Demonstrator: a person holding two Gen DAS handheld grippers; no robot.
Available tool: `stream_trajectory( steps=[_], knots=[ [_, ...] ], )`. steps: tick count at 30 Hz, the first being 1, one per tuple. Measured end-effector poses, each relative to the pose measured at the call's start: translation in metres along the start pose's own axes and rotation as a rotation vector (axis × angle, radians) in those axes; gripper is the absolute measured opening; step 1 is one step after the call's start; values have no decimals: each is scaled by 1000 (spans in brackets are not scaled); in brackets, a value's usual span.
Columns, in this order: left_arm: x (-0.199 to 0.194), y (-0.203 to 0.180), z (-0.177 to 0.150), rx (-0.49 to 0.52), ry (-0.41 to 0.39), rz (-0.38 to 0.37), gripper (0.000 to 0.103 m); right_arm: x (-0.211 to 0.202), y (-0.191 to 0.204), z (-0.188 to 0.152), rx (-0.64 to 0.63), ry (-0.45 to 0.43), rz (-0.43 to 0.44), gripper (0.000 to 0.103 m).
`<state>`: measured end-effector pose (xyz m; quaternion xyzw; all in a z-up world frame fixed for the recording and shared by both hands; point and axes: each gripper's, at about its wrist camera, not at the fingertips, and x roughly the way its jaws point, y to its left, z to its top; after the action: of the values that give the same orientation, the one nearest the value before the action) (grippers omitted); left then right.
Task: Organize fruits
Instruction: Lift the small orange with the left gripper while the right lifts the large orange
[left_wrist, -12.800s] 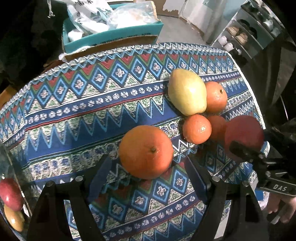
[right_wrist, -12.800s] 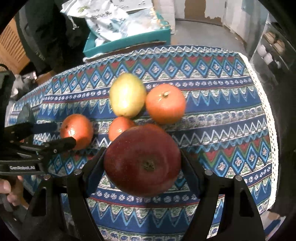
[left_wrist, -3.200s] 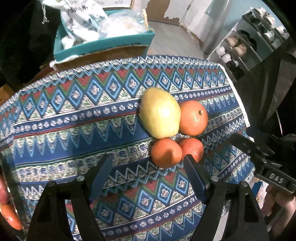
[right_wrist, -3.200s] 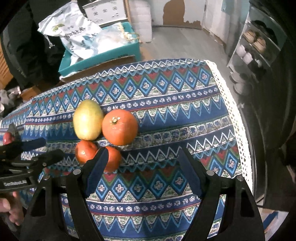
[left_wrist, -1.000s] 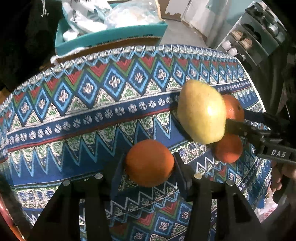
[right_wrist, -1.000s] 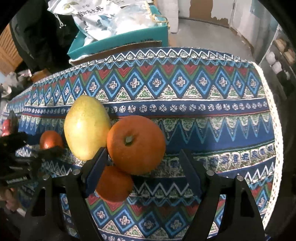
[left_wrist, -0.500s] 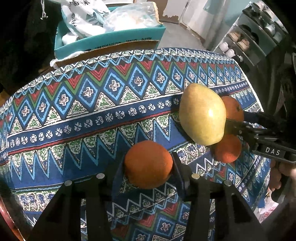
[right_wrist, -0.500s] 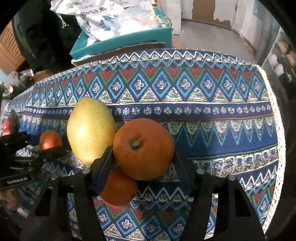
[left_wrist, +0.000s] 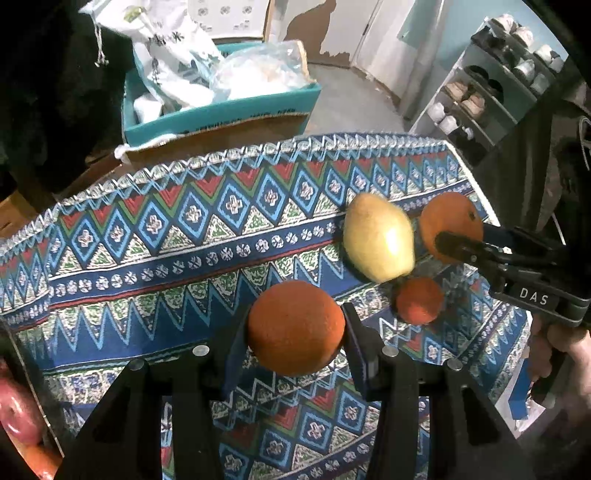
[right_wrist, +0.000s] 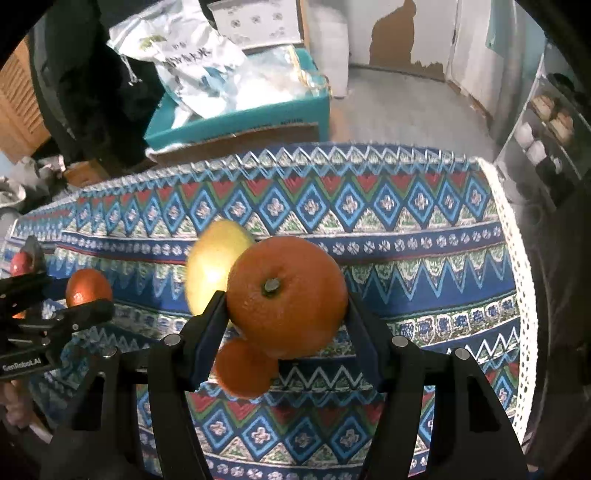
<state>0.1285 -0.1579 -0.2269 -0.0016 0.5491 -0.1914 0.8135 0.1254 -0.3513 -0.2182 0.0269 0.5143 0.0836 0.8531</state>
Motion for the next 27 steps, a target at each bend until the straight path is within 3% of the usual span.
stream_trajectory(
  steps=[27],
  knots=[
    [-120,9,-15,9,-189,19,49,-115,73,10,-79,-211,103,63]
  ],
)
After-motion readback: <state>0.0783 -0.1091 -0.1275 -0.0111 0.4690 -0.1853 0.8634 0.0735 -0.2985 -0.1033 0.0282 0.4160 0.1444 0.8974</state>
